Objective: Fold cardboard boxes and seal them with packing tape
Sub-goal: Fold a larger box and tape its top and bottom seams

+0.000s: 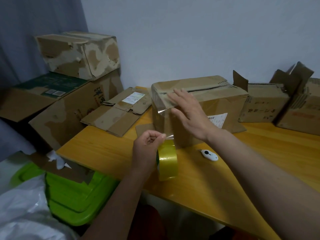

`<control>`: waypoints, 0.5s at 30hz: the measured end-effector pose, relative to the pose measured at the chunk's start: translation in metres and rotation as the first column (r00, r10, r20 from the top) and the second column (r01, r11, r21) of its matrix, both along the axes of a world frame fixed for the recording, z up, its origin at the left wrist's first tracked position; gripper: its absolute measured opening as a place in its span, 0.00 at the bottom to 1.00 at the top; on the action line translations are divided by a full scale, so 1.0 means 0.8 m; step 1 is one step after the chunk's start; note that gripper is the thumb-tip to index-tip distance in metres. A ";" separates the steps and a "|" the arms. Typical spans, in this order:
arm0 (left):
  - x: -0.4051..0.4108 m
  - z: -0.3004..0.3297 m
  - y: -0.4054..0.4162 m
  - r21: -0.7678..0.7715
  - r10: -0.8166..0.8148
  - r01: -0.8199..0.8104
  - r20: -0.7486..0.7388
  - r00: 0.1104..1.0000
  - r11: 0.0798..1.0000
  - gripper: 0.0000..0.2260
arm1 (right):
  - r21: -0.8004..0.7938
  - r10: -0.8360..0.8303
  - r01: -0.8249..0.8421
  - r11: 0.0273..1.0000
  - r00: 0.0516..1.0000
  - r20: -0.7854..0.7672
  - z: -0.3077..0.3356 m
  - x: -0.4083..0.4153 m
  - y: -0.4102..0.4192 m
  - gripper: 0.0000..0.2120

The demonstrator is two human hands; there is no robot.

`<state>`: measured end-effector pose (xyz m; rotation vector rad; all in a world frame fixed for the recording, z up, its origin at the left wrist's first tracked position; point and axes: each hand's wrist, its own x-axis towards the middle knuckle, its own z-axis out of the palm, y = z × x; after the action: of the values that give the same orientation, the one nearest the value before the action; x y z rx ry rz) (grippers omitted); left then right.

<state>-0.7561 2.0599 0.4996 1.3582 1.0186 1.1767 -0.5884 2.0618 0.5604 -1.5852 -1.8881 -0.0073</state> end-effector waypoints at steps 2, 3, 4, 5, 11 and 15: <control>0.002 0.003 -0.009 0.037 -0.020 0.019 0.004 1.000 0.999 0.03 | 0.143 0.008 0.027 0.989 0.971 -0.239 -0.005 -0.010 -0.029 0.16; 0.005 0.004 -0.013 0.056 -0.026 0.026 0.012 1.000 0.998 0.03 | 0.169 -0.010 0.072 0.983 0.940 -0.342 -0.011 -0.015 -0.045 0.12; 0.009 0.005 -0.017 0.072 -0.034 0.033 0.018 0.999 0.997 0.03 | 0.131 -0.039 0.106 0.986 0.901 -0.432 -0.017 -0.020 -0.060 0.08; 0.014 0.005 -0.021 0.081 -0.045 0.043 0.017 0.999 0.996 0.04 | 0.035 -0.077 0.110 0.993 0.857 -0.509 -0.024 -0.022 -0.072 0.05; 0.052 0.006 -0.055 0.108 -0.157 0.151 0.053 0.986 0.983 0.05 | -0.110 -0.128 0.068 0.992 0.604 -0.787 -0.045 -0.007 -0.115 0.12; 0.075 0.006 -0.076 0.108 -0.206 0.203 0.018 0.978 0.973 0.07 | -0.082 -0.118 0.092 0.992 0.518 -0.847 -0.051 0.007 -0.129 0.16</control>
<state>-0.6963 1.9990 0.5044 1.4871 0.7840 1.1040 -0.5824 1.9583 0.5197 -1.3217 -0.9868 0.6465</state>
